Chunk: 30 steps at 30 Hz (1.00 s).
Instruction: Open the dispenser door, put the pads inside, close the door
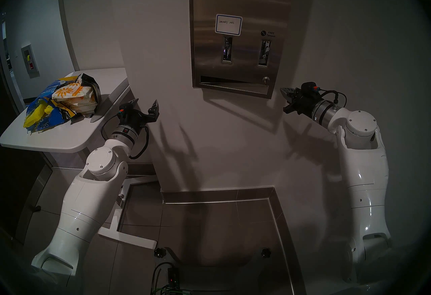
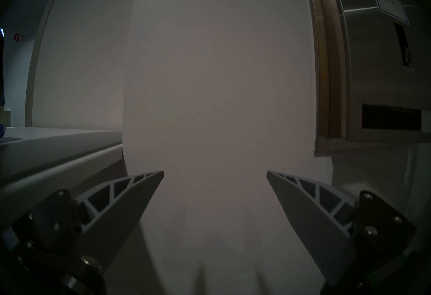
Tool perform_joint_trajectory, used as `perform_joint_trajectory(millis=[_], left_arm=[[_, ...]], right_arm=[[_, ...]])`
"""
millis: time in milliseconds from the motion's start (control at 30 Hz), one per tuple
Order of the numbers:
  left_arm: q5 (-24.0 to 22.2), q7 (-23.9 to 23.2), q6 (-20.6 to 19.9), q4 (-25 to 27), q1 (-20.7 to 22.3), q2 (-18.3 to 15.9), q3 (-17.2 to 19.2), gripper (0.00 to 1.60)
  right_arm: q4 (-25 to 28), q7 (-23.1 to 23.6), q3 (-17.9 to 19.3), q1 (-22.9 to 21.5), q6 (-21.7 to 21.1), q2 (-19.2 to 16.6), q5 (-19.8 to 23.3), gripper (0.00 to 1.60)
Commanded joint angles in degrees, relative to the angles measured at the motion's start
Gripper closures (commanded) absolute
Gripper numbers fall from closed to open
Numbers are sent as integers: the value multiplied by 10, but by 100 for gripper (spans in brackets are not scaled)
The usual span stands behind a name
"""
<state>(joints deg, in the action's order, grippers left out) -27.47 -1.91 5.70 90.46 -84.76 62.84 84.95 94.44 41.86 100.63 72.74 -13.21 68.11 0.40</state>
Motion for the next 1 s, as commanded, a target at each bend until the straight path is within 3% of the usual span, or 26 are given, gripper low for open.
perform_joint_trajectory(millis=[0,467,967], left_arm=[[20,-1,7,-24,21,-6,-9,0],[20,-15,13,-53,26,1,-18,0],[7,1,-54,-21,-9,7,-16,0]], right_arm=[[-5,-1,-2,-46,7,-6,1,160],[-22,1,-5,-59,13,-9,1,160],[-18,3,4,-55,19,-14,8,160]])
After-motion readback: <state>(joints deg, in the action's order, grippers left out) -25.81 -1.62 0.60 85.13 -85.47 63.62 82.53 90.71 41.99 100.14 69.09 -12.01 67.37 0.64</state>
